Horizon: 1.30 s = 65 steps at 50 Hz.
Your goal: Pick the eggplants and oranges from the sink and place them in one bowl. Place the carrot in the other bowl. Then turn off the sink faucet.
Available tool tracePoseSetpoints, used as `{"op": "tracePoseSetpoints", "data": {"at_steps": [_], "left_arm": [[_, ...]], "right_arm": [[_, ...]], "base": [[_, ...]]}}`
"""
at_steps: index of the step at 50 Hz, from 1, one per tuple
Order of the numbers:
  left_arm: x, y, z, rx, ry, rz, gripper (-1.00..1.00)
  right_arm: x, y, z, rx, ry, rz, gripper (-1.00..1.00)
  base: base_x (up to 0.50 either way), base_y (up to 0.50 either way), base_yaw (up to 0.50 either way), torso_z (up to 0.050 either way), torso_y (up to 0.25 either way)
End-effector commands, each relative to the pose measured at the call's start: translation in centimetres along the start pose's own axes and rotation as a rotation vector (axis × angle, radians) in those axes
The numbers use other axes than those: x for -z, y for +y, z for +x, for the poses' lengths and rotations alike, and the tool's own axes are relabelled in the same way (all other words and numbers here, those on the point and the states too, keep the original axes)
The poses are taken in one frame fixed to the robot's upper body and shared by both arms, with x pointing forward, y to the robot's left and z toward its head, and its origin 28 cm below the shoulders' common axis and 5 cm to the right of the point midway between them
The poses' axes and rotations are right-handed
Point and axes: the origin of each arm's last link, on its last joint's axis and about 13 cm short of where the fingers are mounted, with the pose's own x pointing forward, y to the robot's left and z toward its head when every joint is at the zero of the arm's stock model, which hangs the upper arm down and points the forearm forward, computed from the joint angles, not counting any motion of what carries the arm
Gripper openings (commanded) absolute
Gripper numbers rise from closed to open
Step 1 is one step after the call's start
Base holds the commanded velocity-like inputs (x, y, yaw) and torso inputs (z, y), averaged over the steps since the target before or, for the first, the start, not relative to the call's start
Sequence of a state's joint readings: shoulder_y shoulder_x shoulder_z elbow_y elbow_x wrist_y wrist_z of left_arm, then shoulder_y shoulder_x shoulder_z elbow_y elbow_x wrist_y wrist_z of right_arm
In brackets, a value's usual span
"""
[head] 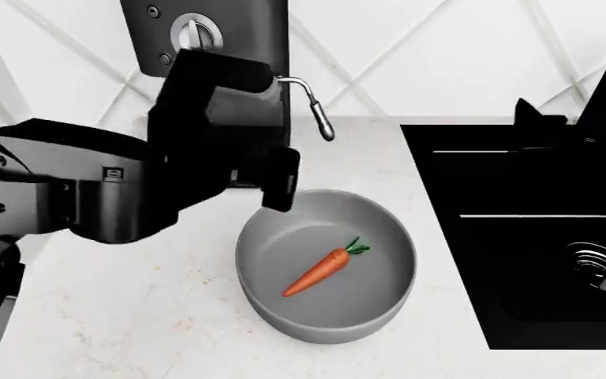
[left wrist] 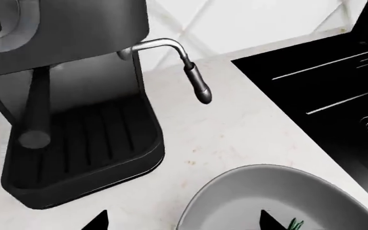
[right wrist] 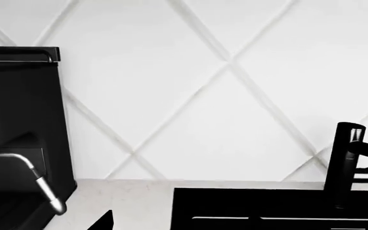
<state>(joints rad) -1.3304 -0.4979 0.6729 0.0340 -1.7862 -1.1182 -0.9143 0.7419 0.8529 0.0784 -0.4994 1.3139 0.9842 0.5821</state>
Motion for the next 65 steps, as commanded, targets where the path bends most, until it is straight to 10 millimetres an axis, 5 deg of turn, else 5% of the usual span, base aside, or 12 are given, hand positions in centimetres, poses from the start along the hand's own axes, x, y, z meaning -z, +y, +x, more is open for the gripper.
{"op": "tracePoseSetpoints", "data": {"at_steps": [1, 13, 20, 51, 65], "left_arm": [[3.4, 1.3, -3.5, -0.254, -0.121, -0.09, 1.0], [5.9, 1.4, -3.9, -0.415, -0.252, -0.162, 1.0], [5.5, 2.2, -4.6, -0.472, -0.289, -0.14, 1.0], [7.2, 0.8, -4.2, -0.419, -0.248, -0.102, 1.0], [7.4, 0.4, -4.0, -0.401, -0.241, -0.102, 1.0]], "right_arm": [[-0.4, 1.1, 2.6, -0.025, -0.024, -0.017, 1.0], [0.7, 1.5, 2.0, -0.008, -0.003, 0.01, 1.0], [1.3, 1.4, 1.6, 0.013, -0.009, 0.028, 1.0], [2.8, 1.2, 1.6, 0.033, 0.028, 0.045, 1.0], [3.1, 1.1, 1.3, 0.047, 0.043, 0.032, 1.0]], "base": [[0.0, 0.0, 0.0, 0.0, 0.0], [0.0, 0.0, 0.0, 0.0, 0.0], [0.0, 0.0, 0.0, 0.0, 0.0], [-0.31, 0.0, 0.0, 0.0, 0.0], [-0.19, -0.47, 0.0, 0.0, 0.0]]}}
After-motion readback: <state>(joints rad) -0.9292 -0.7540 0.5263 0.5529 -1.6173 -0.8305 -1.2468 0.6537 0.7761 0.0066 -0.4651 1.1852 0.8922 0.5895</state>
